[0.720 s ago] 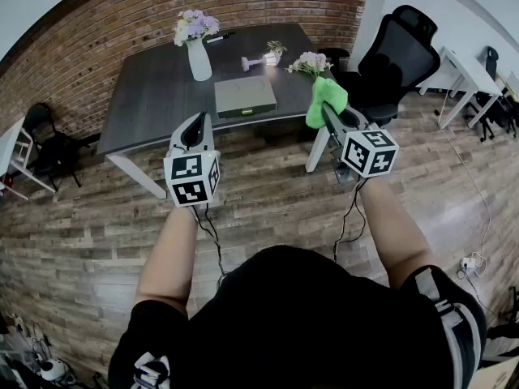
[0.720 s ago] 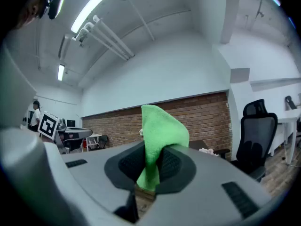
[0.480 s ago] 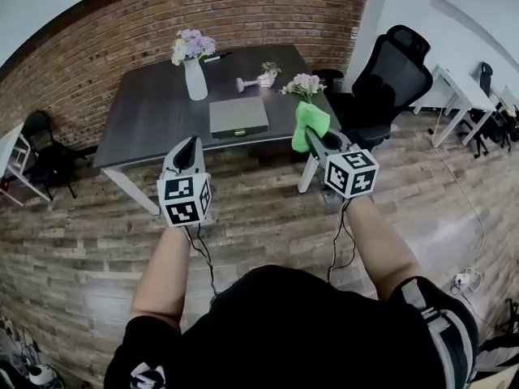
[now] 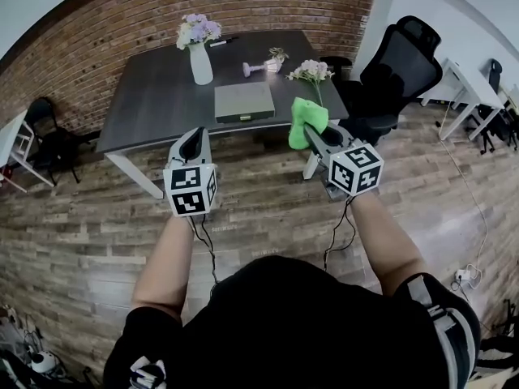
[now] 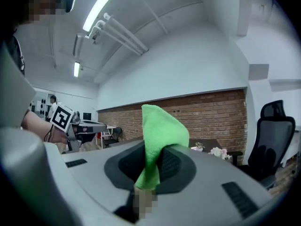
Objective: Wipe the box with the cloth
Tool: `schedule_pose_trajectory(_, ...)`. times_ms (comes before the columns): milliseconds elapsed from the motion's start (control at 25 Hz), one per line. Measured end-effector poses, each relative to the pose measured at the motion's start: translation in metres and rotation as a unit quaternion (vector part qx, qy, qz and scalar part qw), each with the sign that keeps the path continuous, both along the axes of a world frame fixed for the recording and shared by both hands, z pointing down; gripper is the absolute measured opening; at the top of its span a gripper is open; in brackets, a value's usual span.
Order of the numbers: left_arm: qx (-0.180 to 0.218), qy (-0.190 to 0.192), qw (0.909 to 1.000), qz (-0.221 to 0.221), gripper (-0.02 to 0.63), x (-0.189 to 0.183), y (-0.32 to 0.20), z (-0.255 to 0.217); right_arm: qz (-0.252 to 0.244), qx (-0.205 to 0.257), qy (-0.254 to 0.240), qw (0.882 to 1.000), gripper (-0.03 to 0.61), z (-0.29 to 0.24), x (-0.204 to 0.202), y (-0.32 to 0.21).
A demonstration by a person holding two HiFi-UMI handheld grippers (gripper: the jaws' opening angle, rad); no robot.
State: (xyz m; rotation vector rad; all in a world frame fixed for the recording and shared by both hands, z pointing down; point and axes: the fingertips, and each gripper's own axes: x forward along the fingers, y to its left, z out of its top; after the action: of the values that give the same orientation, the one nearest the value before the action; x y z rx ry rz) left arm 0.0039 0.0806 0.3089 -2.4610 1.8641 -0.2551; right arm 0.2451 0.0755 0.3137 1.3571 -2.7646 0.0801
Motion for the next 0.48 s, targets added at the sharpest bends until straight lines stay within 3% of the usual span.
schedule_pose_trajectory(200,-0.007,-0.002,1.0,0.003,0.008,-0.015,0.002,0.005,-0.01,-0.001,0.006,1.0,0.043,0.003,-0.027,0.002)
schedule_pose_trajectory(480,-0.031,0.008,0.9994,0.011,0.008,-0.065,0.011,0.026,-0.019,-0.031,0.015,0.999,0.042,0.032,-0.087,0.01)
